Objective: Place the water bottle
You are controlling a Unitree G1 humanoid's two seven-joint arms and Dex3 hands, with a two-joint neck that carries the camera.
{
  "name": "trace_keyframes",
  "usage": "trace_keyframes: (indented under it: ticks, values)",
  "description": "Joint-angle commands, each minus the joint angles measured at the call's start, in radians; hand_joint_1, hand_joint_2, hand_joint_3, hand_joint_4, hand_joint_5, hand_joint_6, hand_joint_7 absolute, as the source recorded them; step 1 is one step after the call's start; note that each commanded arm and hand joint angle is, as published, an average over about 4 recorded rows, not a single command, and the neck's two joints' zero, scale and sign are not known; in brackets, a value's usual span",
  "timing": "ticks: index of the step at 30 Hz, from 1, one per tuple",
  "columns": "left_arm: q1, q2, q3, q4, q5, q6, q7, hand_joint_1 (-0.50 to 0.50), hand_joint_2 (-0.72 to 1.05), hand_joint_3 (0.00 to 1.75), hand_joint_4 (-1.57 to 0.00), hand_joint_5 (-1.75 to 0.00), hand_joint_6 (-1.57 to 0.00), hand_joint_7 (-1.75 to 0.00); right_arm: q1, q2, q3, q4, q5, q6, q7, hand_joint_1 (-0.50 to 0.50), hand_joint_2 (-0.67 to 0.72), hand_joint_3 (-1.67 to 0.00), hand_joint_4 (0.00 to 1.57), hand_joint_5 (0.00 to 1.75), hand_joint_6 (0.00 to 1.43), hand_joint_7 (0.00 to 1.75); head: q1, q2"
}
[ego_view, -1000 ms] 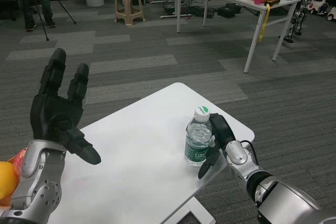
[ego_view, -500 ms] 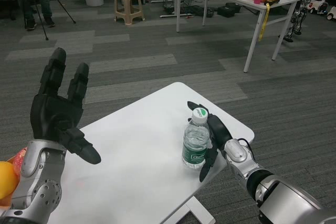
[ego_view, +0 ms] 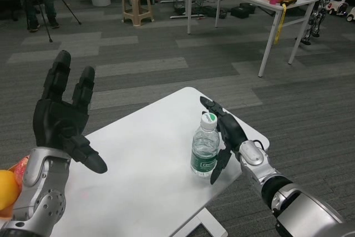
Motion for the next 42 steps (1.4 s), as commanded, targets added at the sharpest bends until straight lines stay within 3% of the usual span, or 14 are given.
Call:
trace_keyframes:
  ticks: [1,16,26,42]
  values:
    - [0.001,0.007,0.005,0.0,-0.003,-0.006,-0.003,-0.46,-0.64,0.09,0.0,-0.1,0.0,0.0,0.028,-0.015,-0.048,-0.053,0.006,0.005,0.006,-0.5,0.69,-0.02,0.0,0.0,0.0,0.0,0.003,0.0]
    - [0.001,0.015,0.005,0.0,-0.004,-0.006,-0.001,-0.46,-0.64,0.09,0.0,-0.1,0.0,0.0,0.116,-0.038,-0.229,-0.311,0.006,0.005,0.013,-0.5,0.68,-0.02,0.0,0.0,0.0,0.0,0.002,-0.006]
    - [-0.001,0.015,0.004,0.0,-0.004,-0.006,0.001,-0.46,-0.64,0.07,0.0,-0.1,0.0,0.0,0.198,-0.056,-0.358,-0.568,0.006,0.005,0.013,-0.5,0.72,-0.02,0.0,0.0,0.0,0.0,-0.003,-0.012]
    - [-0.002,0.017,0.01,-0.004,-0.002,-0.006,0.002,-0.46,-0.64,0.09,0.0,-0.1,0.0,0.0,0.238,-0.064,-0.429,-0.863,0.011,0.007,0.008,-0.5,0.66,0.0,0.0,0.0,0.0,0.0,-0.001,-0.013]
